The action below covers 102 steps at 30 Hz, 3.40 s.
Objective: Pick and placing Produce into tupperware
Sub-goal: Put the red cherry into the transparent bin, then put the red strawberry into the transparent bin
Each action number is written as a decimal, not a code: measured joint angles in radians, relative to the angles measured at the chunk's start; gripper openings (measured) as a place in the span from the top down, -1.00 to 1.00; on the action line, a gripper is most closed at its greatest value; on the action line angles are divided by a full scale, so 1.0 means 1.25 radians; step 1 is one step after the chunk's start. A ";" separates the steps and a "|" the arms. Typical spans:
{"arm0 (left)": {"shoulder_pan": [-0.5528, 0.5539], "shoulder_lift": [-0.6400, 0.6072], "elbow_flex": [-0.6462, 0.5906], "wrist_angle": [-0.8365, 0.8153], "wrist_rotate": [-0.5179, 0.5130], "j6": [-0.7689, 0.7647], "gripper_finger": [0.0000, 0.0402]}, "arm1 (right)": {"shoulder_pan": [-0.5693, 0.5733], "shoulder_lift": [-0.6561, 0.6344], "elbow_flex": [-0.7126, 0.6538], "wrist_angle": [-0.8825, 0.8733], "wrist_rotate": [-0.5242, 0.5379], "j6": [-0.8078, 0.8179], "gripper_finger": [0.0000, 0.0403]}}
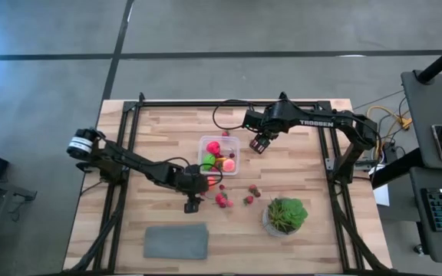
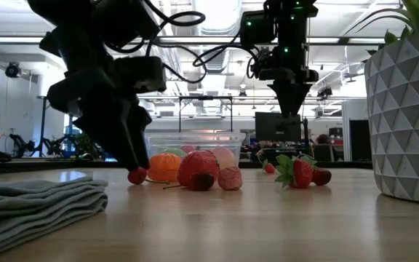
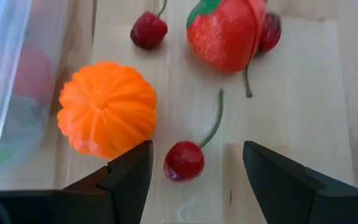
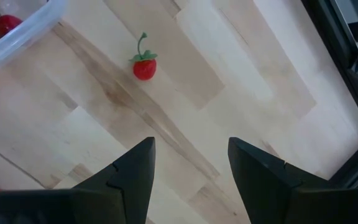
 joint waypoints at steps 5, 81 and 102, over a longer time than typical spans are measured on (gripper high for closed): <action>0.000 0.007 -0.001 -0.002 -0.001 0.000 -0.08 | 0.000 0.000 0.000 0.002 0.000 0.000 0.03; 0.112 -0.226 0.011 -0.056 -0.213 0.074 0.46 | 0.000 0.000 -0.001 0.022 -0.004 -0.003 0.03; 0.212 -0.278 0.023 -0.271 -0.131 -0.238 -0.26 | -0.049 -0.001 -0.001 0.230 -0.193 -0.018 0.04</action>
